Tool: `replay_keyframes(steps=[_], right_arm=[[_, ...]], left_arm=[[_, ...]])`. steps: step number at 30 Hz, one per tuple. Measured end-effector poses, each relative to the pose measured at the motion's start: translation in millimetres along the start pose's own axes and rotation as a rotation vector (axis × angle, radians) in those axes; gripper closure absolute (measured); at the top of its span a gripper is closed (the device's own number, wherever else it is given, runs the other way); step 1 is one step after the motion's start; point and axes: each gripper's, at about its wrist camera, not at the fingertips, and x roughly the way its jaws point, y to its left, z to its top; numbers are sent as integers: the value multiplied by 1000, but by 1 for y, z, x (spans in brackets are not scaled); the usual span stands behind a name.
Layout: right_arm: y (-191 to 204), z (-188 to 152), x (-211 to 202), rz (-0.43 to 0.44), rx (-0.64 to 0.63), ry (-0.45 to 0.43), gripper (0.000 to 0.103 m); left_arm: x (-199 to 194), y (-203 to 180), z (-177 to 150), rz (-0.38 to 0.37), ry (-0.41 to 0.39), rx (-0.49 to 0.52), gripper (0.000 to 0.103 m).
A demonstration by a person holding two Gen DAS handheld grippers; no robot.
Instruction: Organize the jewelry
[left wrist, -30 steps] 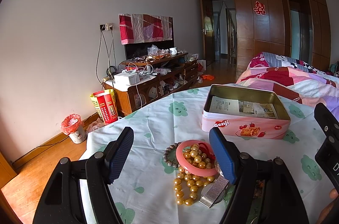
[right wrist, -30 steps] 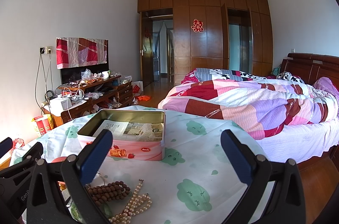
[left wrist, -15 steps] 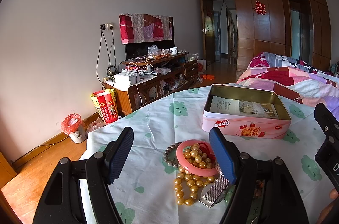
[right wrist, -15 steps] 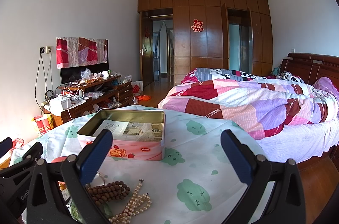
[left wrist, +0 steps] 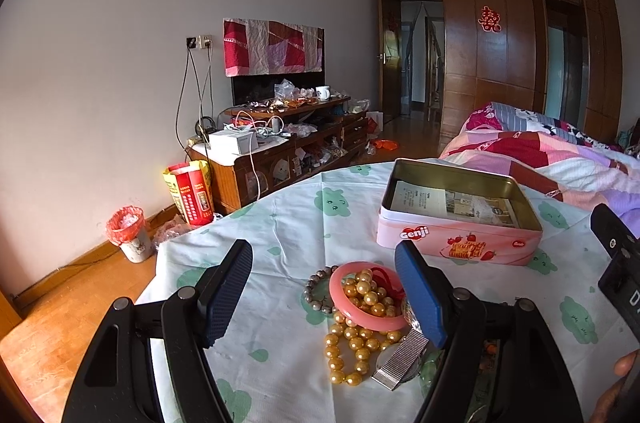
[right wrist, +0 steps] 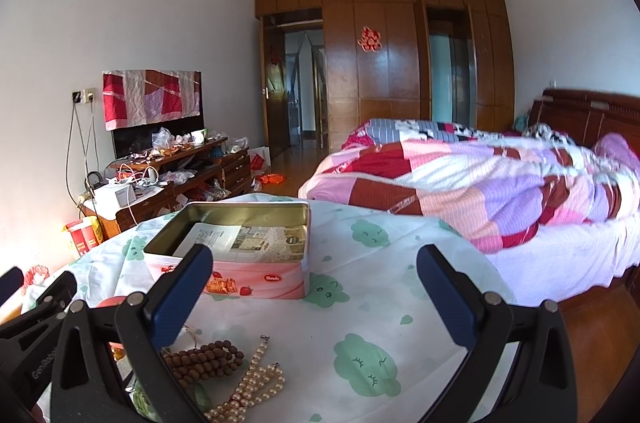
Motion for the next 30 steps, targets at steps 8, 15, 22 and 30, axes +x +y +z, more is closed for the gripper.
replay_keyframes(steps=[8, 15, 22, 30], right_arm=[[-21, -5, 9, 103, 64, 186, 12], [-27, -19, 15, 293, 106, 438, 48], [12, -43, 26, 338, -14, 650, 66], [29, -52, 36, 367, -135, 672, 87]], left_arm=[[9, 26, -8, -68, 148, 17, 29], [12, 31, -20, -106, 201, 36, 29], [5, 23, -19, -192, 200, 74, 29], [-10, -14, -12, -368, 187, 221, 29]])
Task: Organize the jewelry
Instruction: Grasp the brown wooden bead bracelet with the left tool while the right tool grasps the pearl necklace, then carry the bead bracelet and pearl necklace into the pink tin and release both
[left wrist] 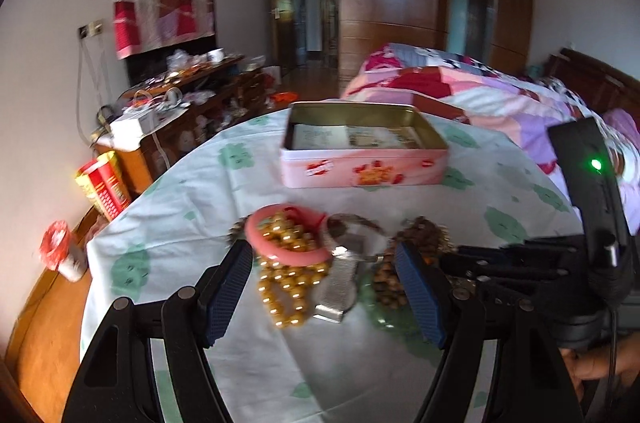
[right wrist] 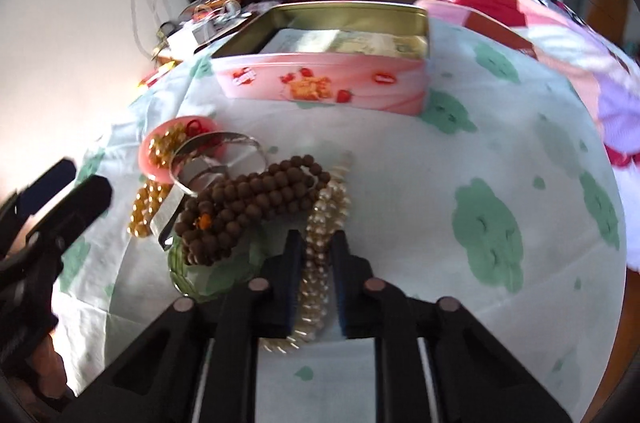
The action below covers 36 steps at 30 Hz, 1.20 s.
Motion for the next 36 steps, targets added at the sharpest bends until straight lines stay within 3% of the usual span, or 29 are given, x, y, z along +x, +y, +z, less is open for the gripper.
replay_keyframes(steps=[5, 7, 10, 11, 13, 16, 20, 22, 25, 28, 32, 35, 36], right_arm=[[-27, 5, -8, 22, 86, -49, 88], [-39, 7, -16, 23, 131, -88, 94], [-48, 11, -21, 25, 173, -116, 94], [-50, 11, -21, 24, 176, -116, 94], [-53, 11, -18, 25, 177, -102, 94], [-58, 10, -10, 50, 198, -72, 94], [-61, 8, -8, 69, 207, -61, 92], [-60, 7, -8, 69, 201, -48, 89], [-57, 7, -5, 80, 186, -38, 85], [-51, 7, -5, 70, 148, -48, 79], [-47, 8, -4, 68, 126, -46, 45], [-37, 7, 3, 1, 65, -29, 52], [-33, 8, 4, -36, 40, -23, 77]], left_arm=[[20, -22, 10, -94, 47, 49, 29], [27, -30, 13, -130, 66, 68, 29], [43, -46, 15, -126, 102, 127, 31], [49, -51, 14, -120, 118, 150, 35], [61, -57, 12, -109, 170, 185, 54], [69, -54, 11, -99, 222, 170, 64], [71, -44, 13, -164, 214, 102, 76], [66, -40, 14, -179, 179, 77, 77], [49, -27, 21, -259, 98, -16, 77], [34, -18, 29, -261, 44, -61, 77], [18, -6, 38, -253, -19, -119, 77], [18, 1, 39, -228, -15, -127, 77], [18, 3, 40, -213, -13, -124, 77]])
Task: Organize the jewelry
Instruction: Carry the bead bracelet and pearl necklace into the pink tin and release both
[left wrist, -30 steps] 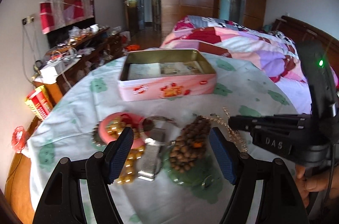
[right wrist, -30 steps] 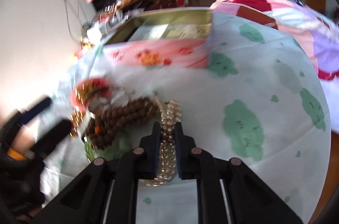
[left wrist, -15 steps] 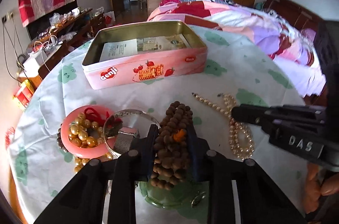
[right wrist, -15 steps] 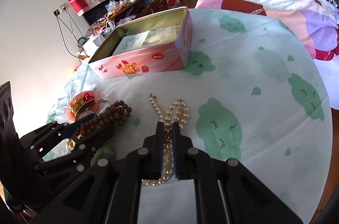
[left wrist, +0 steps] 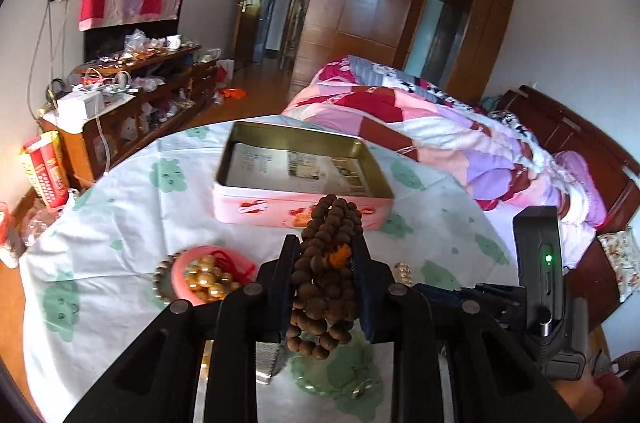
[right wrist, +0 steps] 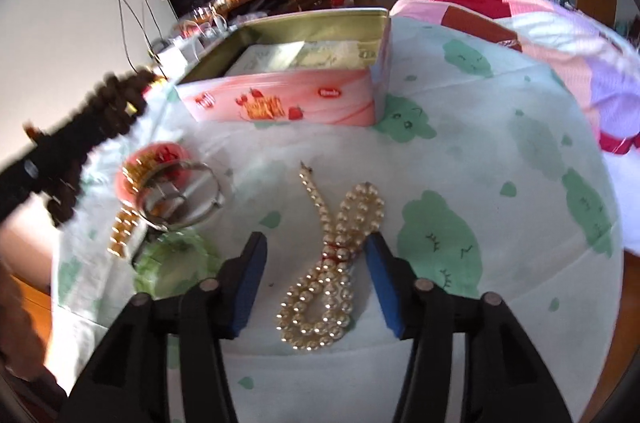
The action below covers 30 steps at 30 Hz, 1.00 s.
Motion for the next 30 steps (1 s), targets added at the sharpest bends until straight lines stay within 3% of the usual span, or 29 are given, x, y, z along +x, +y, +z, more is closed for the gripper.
replay_keyframes(steps=[1, 6, 14, 17, 21, 26, 30], right_arm=[[2, 1, 2, -32, -27, 9, 84], [-12, 3, -3, 20, 16, 18, 88], [-20, 48, -51, 181, 94, -192, 93], [-18, 75, -56, 179, 98, -262, 93], [-16, 103, -45, 215, 110, -309, 93], [-14, 126, -24, 185, 98, -376, 93], [-18, 130, 9, 152, 91, -344, 93]], left_arm=[[-1, 1, 0, 11, 1, 3, 77], [-4, 14, 0, 10, -22, -38, 77], [3, 19, 21, -8, -85, -94, 77], [17, 19, 34, -3, -85, -101, 77], [35, 19, 52, 15, -95, -87, 77], [64, 27, 67, 33, -81, -97, 77], [88, 30, 69, 48, -43, -98, 77]])
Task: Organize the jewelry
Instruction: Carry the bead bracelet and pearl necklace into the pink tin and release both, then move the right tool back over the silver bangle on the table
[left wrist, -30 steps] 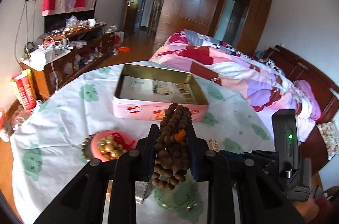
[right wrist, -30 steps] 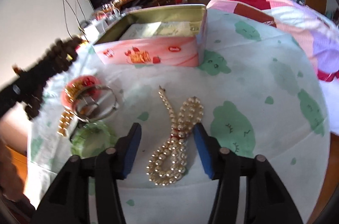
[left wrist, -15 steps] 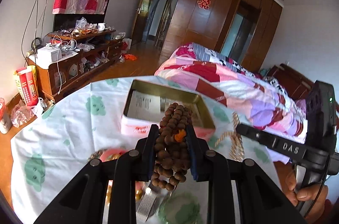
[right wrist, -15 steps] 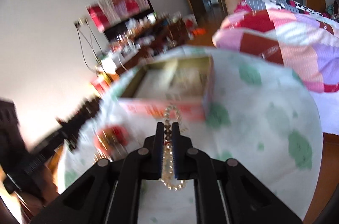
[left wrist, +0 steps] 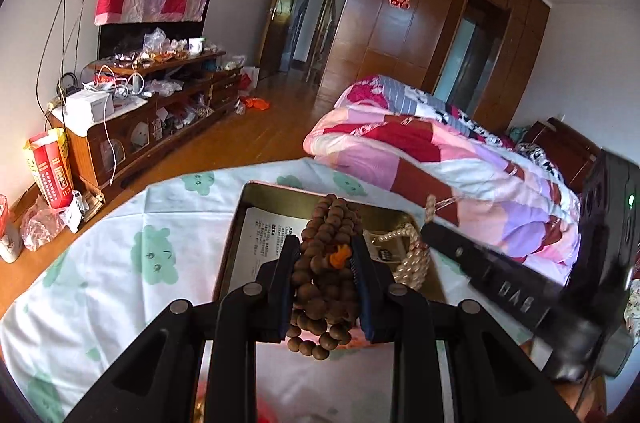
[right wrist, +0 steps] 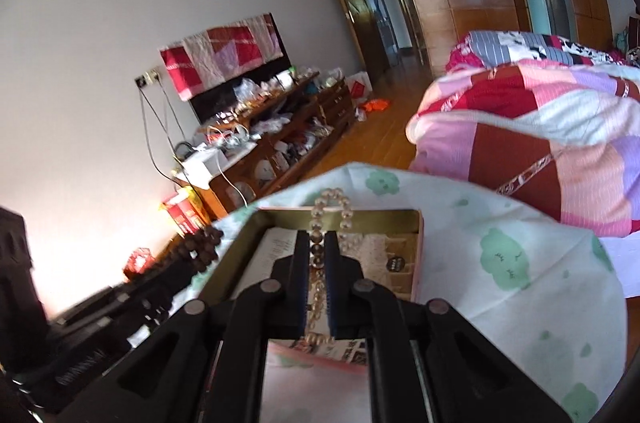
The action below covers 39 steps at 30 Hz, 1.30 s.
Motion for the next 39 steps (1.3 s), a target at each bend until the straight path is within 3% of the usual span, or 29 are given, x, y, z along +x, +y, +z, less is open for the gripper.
replay_keyframes(steps=[8, 10, 11, 12, 13, 14, 15, 18, 20, 25, 35, 39], right_arm=[[-20, -18, 18, -24, 41, 20, 93], [-22, -17, 14, -30, 53, 0, 91], [-24, -18, 12, -31, 65, -6, 87], [-25, -16, 11, -28, 75, -8, 77], [-28, -16, 8, -27, 90, -20, 68], [-30, -16, 4, -32, 101, -39, 48], [-31, -15, -4, -44, 113, -77, 38], [-36, -13, -22, -79, 137, -157, 37], [-42, -13, -34, -157, 161, -202, 37], [-50, -26, -45, -262, 207, -142, 37], [-23, -59, -68, -258, 149, -88, 37], [-11, -69, -71, -244, 106, -82, 37]], left_arm=[[39, -1, 4, 18, 66, 12, 77], [47, -3, 5, 15, 95, 14, 71], [50, -3, 5, 5, 119, 16, 65], [50, -4, 6, -4, 138, 17, 49], [47, -5, 5, -10, 146, 24, 41], [39, -5, 6, -7, 128, 37, 41], [32, -6, 6, 5, 107, 52, 41], [5, 0, 3, 87, 58, 67, 41], [-14, 9, -5, 116, 32, 42, 41], [-54, 35, -32, 223, -5, -14, 41], [-90, 45, -68, 385, -45, -1, 41], [-104, 54, -75, 416, -68, -27, 41]])
